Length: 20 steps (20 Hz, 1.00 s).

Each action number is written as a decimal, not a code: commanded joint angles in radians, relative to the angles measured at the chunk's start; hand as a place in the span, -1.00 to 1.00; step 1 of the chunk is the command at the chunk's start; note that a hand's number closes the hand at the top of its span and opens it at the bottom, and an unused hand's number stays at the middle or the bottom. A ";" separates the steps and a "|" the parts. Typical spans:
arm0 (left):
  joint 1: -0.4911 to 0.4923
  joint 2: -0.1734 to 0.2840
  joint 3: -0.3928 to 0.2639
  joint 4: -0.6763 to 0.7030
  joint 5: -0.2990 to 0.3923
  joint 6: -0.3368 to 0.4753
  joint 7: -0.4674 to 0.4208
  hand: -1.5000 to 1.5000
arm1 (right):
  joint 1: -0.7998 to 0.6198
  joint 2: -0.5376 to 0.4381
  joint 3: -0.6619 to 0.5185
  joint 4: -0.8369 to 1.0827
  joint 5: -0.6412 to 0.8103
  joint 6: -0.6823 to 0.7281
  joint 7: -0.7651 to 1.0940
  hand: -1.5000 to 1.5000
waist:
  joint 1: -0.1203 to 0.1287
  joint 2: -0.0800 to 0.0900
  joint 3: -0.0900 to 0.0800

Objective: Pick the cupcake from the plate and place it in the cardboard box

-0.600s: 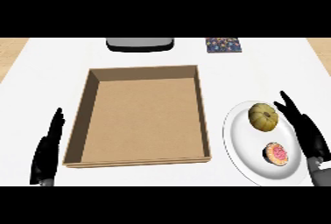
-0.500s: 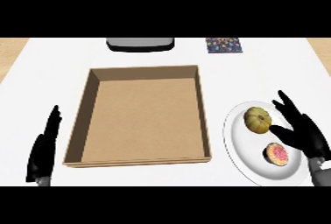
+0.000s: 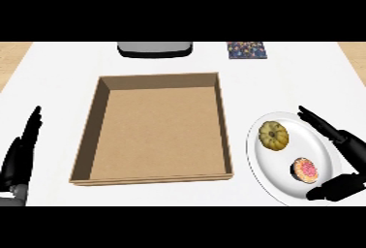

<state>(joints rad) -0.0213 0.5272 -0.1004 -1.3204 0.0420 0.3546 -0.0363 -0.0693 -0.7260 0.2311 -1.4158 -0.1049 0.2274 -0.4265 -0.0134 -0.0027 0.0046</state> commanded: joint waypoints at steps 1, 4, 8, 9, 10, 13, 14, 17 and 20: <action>-0.030 0.014 -0.007 -0.014 -0.009 -0.007 0.062 0.00 | 0.086 0.012 -0.034 0.117 -0.117 0.168 -0.294 -1.00 | -0.002 0.010 0.005; -0.072 -0.014 -0.016 0.028 -0.029 0.007 0.049 0.00 | 0.063 -0.030 -0.070 0.233 -0.127 0.314 -0.502 -1.00 | 0.004 0.014 0.002; -0.084 0.026 0.001 0.023 -0.010 -0.047 0.082 0.00 | 0.011 -0.118 -0.089 0.370 0.033 0.272 -0.712 -1.00 | 0.023 0.011 0.002; -0.089 0.046 0.011 -0.003 -0.003 -0.064 0.091 0.00 | -0.067 -0.123 -0.080 0.362 0.062 0.227 -0.636 -1.00 | 0.037 0.009 0.000; -0.079 0.034 0.008 0.024 -0.005 -0.069 0.058 0.00 | -0.082 -0.171 -0.092 0.381 0.088 0.211 -0.650 -1.00 | 0.036 0.010 -0.001; -0.072 0.013 -0.013 0.015 -0.028 -0.048 0.066 0.00 | -0.082 -0.239 0.004 0.347 0.259 0.123 -0.642 -1.00 | 0.038 0.009 -0.002; -0.048 0.023 0.001 0.017 -0.016 -0.061 0.046 0.00 | -0.107 -0.276 -0.001 0.396 0.269 0.146 -0.673 -1.00 | 0.052 0.011 -0.001; -0.106 0.023 0.003 0.021 -0.022 -0.073 0.089 0.00 | -0.203 -0.280 0.062 0.373 0.345 0.146 -0.590 -1.00 | 0.045 0.010 -0.003; -0.070 0.002 0.012 0.045 -0.025 -0.070 0.037 0.00 | -0.242 -0.309 0.106 0.349 0.415 0.150 -0.550 -1.00 | 0.038 0.008 -0.005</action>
<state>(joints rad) -0.1038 0.5451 -0.0939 -1.2981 0.0189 0.2922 0.0333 -0.2319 -0.9906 0.2958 -1.0862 0.2197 0.2941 -0.9252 0.0244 0.0053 0.0015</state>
